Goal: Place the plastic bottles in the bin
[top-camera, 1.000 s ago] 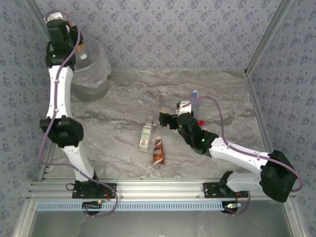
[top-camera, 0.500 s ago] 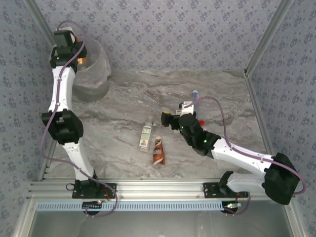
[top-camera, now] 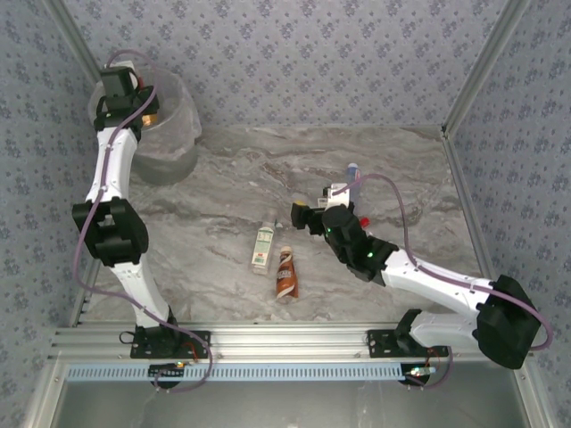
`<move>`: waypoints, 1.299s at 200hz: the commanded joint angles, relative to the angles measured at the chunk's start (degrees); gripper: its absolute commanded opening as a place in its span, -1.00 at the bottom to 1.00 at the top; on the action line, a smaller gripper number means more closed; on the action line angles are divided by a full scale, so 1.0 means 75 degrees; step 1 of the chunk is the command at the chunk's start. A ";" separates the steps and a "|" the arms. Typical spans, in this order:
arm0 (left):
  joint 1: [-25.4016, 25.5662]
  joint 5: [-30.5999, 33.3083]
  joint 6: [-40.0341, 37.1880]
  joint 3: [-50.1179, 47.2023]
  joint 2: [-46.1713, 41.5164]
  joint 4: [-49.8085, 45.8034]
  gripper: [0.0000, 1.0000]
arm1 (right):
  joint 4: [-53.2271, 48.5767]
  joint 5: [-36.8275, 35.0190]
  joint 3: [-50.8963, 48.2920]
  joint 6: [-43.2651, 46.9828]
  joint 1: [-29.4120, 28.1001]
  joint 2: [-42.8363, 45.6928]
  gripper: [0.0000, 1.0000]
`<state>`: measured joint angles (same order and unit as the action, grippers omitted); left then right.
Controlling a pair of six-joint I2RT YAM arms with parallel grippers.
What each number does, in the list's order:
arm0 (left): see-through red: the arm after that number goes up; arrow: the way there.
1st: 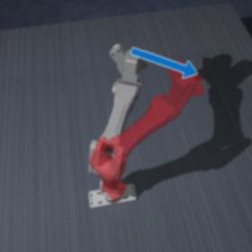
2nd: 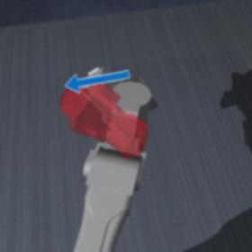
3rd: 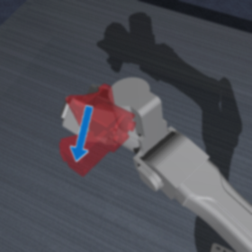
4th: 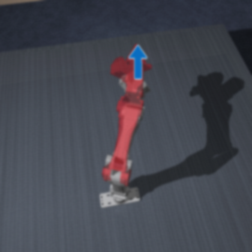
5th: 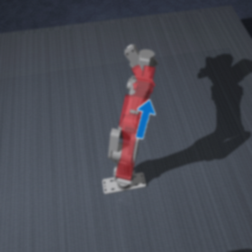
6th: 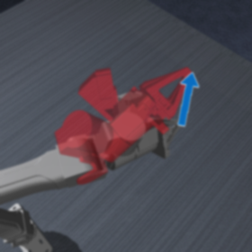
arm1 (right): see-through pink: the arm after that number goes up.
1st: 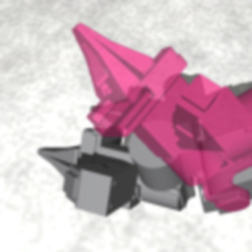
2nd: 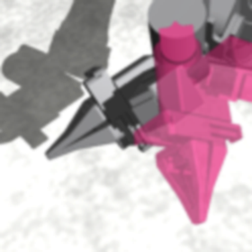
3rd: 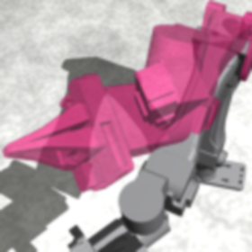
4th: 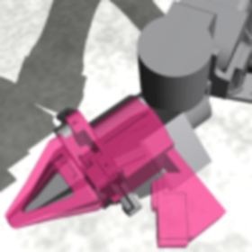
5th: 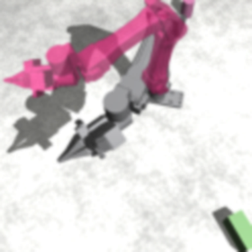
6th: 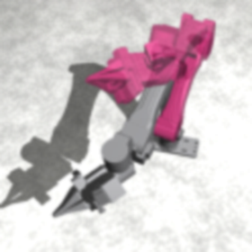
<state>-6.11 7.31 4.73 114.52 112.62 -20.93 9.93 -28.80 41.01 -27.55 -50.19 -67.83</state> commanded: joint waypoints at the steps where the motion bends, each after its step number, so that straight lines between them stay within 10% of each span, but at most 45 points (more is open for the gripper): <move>1: 0.0008 0.0065 0.0125 -0.0081 -0.0449 0.0072 0.29 | 0.0058 -0.0190 -0.0043 0.0044 -0.0040 -0.0038 0.98; 156: 0.0025 -0.1344 0.1548 0.0996 -0.0694 -0.1157 0.98 | -0.0727 0.0017 -0.0048 -0.0135 0.0199 0.0052 0.98; 260: 0.0295 -0.2327 0.2227 -0.0327 -0.2075 -0.0374 0.99 | -0.5122 -0.0086 0.0671 0.0178 0.1565 0.0616 0.98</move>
<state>-4.71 -6.92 19.20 113.75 100.77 -27.18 -17.50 -27.27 43.24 -27.55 -40.42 -63.94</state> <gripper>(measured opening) 0.992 0.988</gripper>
